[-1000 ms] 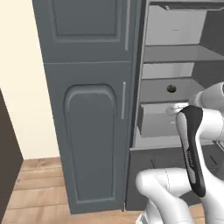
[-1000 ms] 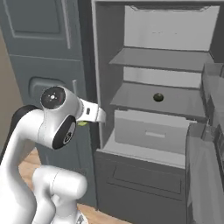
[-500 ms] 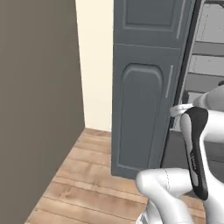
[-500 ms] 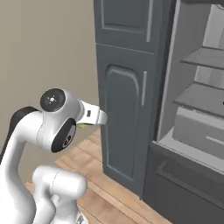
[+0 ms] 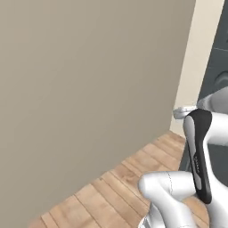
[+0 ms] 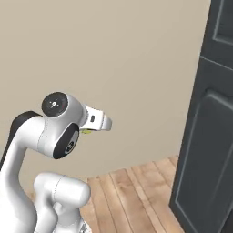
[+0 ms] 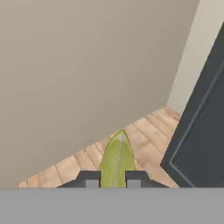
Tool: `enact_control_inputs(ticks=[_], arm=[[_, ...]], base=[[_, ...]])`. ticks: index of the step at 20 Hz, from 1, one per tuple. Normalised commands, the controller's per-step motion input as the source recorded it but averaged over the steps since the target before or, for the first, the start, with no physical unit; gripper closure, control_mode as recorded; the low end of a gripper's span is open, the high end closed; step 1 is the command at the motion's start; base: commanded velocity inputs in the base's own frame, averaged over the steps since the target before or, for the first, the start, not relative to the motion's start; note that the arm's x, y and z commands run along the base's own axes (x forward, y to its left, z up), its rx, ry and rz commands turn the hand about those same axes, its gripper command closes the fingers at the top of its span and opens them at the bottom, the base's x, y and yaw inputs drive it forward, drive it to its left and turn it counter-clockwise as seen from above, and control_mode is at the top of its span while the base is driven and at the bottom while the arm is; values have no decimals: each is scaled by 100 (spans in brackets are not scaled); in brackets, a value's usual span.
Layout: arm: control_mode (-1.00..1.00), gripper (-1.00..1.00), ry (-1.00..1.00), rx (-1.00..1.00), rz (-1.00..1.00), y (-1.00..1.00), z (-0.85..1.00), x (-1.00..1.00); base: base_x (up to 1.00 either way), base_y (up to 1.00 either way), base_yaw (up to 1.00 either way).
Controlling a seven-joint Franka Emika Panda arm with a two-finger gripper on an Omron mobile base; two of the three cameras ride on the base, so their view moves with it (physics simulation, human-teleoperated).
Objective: Take the lemon wedge from the fridge and place it on the plate with fish on the dining counter.
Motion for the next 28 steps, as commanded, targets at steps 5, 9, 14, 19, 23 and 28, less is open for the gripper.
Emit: enact_control_inputs(ticks=[5, 9, 14, 19, 23, 28], arm=[[100, 100, 0, 0, 0, 0, 0, 0], [100, 100, 0, 0, 0, 0, 0, 0], [100, 100, 0, 0, 0, 0, 0, 0], [100, 100, 0, 0, 0, 0, 0, 0], [100, 100, 0, 0, 0, 0, 0, 0], [100, 100, 0, 0, 0, 0, 0, 0]], base=[[0, 28, 90], [-3, 34, 84], [-7, 23, 76], [-23, 22, 79], [-28, 19, 77], [-21, 25, 78]])
